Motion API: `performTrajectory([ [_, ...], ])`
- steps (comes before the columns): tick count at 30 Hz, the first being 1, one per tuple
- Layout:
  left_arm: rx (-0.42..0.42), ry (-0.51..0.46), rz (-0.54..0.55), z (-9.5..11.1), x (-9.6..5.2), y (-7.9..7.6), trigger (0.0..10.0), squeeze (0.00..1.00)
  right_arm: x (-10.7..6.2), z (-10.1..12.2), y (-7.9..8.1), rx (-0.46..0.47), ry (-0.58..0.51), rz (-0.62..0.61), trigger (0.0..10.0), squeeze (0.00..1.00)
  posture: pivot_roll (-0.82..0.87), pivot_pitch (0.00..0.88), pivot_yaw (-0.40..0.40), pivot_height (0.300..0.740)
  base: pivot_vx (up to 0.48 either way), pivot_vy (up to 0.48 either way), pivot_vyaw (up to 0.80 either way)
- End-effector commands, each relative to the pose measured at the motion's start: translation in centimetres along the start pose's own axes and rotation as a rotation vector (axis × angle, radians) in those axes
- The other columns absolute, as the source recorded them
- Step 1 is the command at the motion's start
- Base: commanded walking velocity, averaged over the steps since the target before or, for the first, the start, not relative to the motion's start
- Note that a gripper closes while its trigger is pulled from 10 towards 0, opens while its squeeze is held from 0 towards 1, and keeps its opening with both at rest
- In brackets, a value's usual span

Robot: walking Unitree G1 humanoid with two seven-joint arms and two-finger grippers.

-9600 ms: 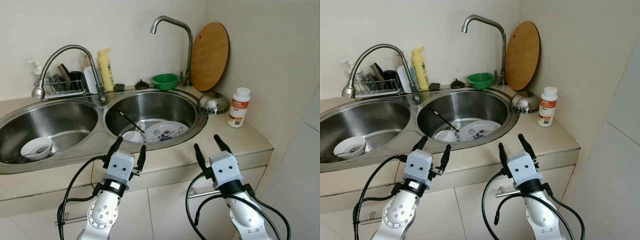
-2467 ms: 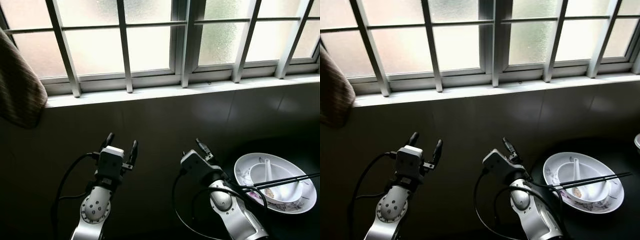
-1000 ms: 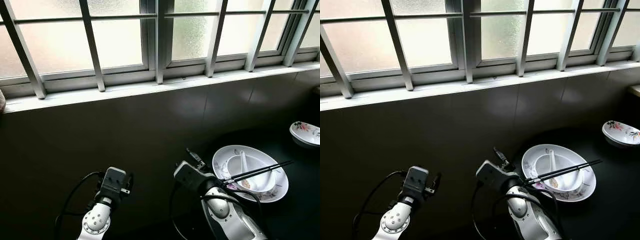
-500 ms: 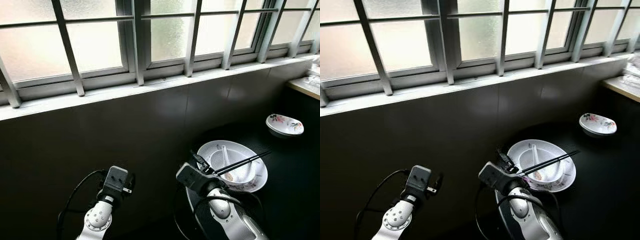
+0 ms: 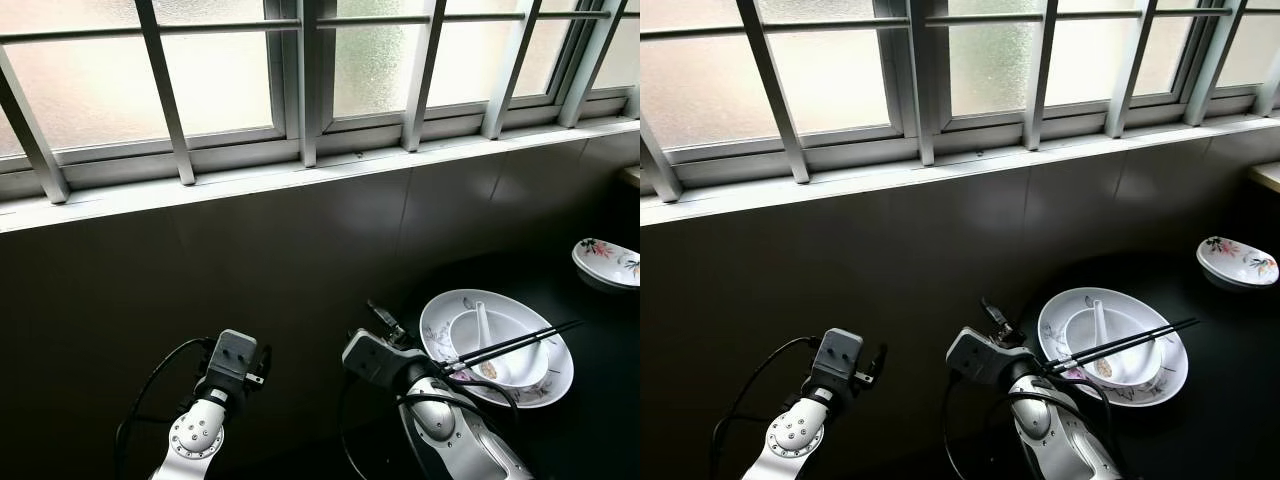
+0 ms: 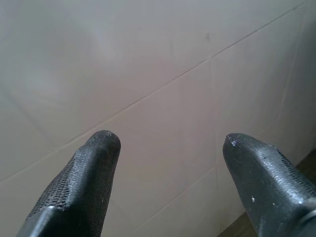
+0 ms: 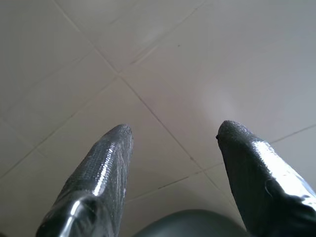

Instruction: Kitchen organization

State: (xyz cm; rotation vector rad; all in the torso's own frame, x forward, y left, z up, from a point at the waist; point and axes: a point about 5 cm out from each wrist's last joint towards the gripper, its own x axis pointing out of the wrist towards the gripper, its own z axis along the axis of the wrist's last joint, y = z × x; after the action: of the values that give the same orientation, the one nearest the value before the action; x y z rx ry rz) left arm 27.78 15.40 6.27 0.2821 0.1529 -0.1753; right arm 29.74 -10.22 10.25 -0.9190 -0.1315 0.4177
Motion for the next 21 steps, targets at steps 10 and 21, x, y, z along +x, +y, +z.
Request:
performTrajectory([
  [10, -0.032, 0.001, 0.0, -0.1, -0.1, 0.1, 10.0, 0.0, 0.0, 0.8, -0.6, -0.001, -0.053, -0.022, 10.0, 0.0, -0.02, 0.0, 0.031, 0.74, 0.0, 0.0, 0.0],
  [21, -0.049, -0.017, -0.004, 0.1, -0.1, 0.0, 10.0, 0.0, 0.0, 0.9, -0.6, 0.074, -0.049, -0.016, 10.0, 0.0, -0.02, 0.0, 0.026, 0.74, 0.0, 0.417, -0.29],
])
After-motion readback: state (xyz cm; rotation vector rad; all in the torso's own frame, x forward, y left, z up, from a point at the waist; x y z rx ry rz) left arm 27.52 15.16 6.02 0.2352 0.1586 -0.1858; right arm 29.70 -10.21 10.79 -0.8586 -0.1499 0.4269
